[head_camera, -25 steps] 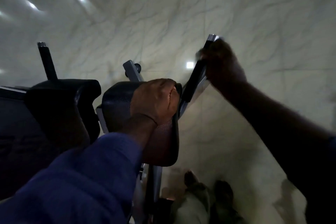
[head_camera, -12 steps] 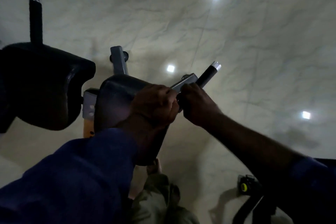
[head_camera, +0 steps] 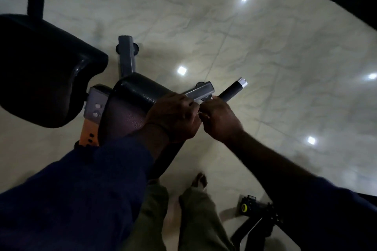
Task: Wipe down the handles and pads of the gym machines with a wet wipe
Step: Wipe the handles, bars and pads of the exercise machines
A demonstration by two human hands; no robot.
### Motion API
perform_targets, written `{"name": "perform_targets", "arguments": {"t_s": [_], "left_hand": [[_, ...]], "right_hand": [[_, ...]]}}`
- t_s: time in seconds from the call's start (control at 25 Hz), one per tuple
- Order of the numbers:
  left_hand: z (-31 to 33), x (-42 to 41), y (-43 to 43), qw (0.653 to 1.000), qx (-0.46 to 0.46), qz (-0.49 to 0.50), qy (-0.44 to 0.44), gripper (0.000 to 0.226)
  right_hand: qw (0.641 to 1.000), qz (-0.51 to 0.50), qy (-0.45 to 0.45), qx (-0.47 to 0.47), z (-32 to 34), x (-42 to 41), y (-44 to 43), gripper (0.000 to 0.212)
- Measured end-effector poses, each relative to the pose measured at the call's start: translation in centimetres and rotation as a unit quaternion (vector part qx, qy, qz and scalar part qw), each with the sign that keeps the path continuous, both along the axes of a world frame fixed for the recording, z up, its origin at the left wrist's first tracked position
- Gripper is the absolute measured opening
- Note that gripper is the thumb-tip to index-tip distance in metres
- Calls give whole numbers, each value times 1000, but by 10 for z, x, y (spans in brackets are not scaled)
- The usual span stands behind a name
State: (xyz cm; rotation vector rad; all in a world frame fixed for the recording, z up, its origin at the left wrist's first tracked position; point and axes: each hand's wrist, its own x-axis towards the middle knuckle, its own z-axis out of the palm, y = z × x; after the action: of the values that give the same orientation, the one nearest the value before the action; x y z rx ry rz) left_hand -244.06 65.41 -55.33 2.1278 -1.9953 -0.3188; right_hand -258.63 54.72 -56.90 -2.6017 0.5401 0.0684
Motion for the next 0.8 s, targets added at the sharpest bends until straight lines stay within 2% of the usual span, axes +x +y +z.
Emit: {"name": "perform_targets", "arguments": {"t_s": [0.08, 0.12, 0.2, 0.28, 0.44, 0.52, 0.56, 0.64, 0.72, 0.8], "left_hand": [[1, -1, -2, 1000, 0, -12, -7, 40], [2, 0, -2, 1000, 2, -11, -10, 37], [3, -1, -1, 1000, -1, 0, -9, 33], [4, -3, 0, 1000, 0, 9, -10, 33], [8, -9, -1, 999, 19, 25, -11, 42], [9, -7, -3, 999, 33, 32, -8, 40], [9, -7, -3, 999, 37, 33, -5, 37], [9, -11, -5, 998, 45, 35, -18, 32], [8, -10, -5, 998, 44, 39, -37, 32], [10, -9, -6, 997, 50, 33, -39, 32]], "right_hand": [[991, 93, 24, -90, -2, -7, -43, 21], [986, 92, 40, -132, 0, -7, -70, 21], [985, 0, 35, -169, 9, -8, -112, 34], [986, -44, 13, -159, 6, -11, -101, 35], [996, 56, -54, -52, -24, -15, -21, 18], [983, 132, -74, -100, -28, -15, -41, 17], [979, 135, -84, -129, -24, -16, -61, 15], [975, 64, -94, -193, -19, -19, -111, 15], [974, -11, -56, -218, -16, -20, -128, 23], [980, 18, -70, -184, -27, -19, -100, 22]]}}
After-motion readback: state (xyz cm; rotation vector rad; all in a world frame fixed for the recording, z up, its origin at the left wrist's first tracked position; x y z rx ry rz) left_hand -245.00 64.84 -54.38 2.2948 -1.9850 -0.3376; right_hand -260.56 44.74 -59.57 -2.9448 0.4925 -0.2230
